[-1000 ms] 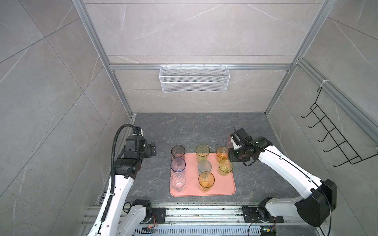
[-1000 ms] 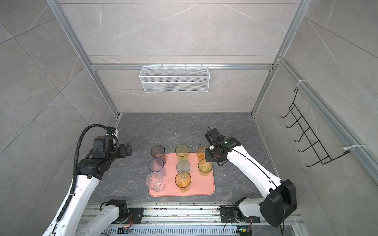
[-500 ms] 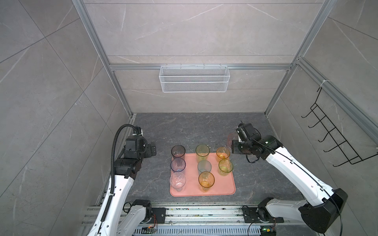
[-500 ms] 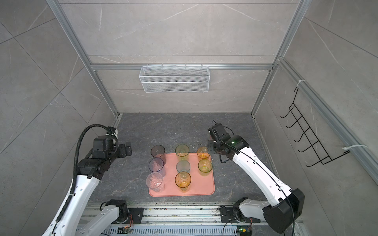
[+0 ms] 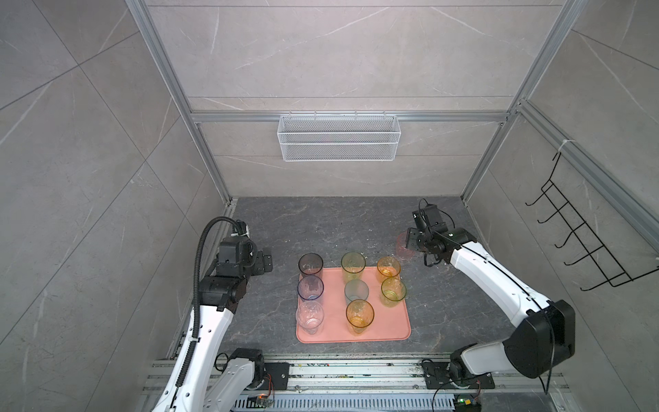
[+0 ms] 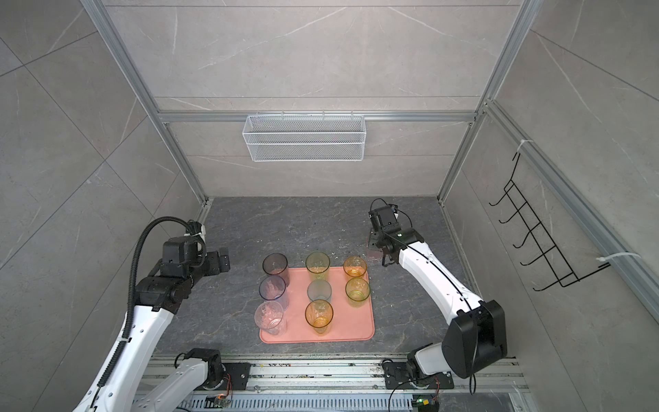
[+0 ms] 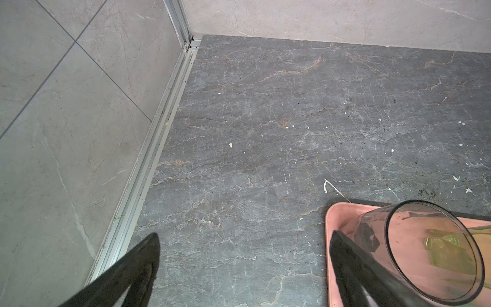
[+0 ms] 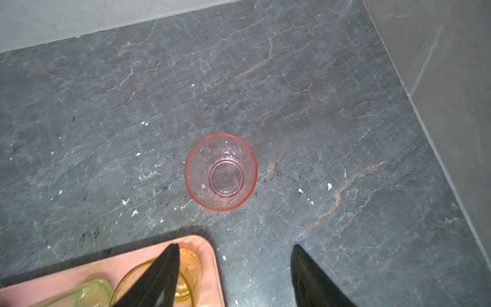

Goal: Place the glasses into the tray
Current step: 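Move the open right gripper over the pink cup beyond the tray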

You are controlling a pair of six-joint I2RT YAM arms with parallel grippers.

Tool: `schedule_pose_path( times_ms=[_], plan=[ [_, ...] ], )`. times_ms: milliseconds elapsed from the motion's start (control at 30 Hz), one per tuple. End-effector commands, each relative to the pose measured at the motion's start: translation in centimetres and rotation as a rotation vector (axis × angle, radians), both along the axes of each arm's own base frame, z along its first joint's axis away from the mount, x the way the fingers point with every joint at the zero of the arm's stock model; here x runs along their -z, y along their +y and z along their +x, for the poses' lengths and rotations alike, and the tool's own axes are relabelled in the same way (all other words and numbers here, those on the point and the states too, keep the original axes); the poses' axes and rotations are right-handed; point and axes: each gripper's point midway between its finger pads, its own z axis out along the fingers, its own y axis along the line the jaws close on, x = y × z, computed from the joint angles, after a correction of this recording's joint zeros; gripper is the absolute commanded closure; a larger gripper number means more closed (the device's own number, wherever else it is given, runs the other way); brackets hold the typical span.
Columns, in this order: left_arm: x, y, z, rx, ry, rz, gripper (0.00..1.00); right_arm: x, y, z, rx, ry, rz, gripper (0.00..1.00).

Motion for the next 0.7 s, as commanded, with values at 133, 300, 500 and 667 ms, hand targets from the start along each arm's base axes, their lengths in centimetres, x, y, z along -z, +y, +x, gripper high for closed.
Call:
schedule_pose_path(
  times_ms=[133, 300, 500, 667],
  plan=[
    [-0.3, 0.3, 0.3, -0.016, -0.009, 0.002, 0.01, 2.9, -1.0, 3.4, 0.058, 0.021, 0.094, 0.32],
    [-0.2, 0.5, 0.4, -0.022, -0.003, 0.006, 0.01, 4.8, -1.5, 4.3, 0.080, 0.062, 0.132, 0.32],
    [0.0, 0.5, 0.6, -0.022, 0.002, 0.001, 0.01, 7.0, -2.5, 4.8, 0.116, 0.116, 0.149, 0.32],
    [0.2, 0.6, 0.7, -0.024, 0.012, 0.000, 0.00, 8.4, -2.9, 5.1, 0.131, 0.144, 0.167, 0.32]
  ],
)
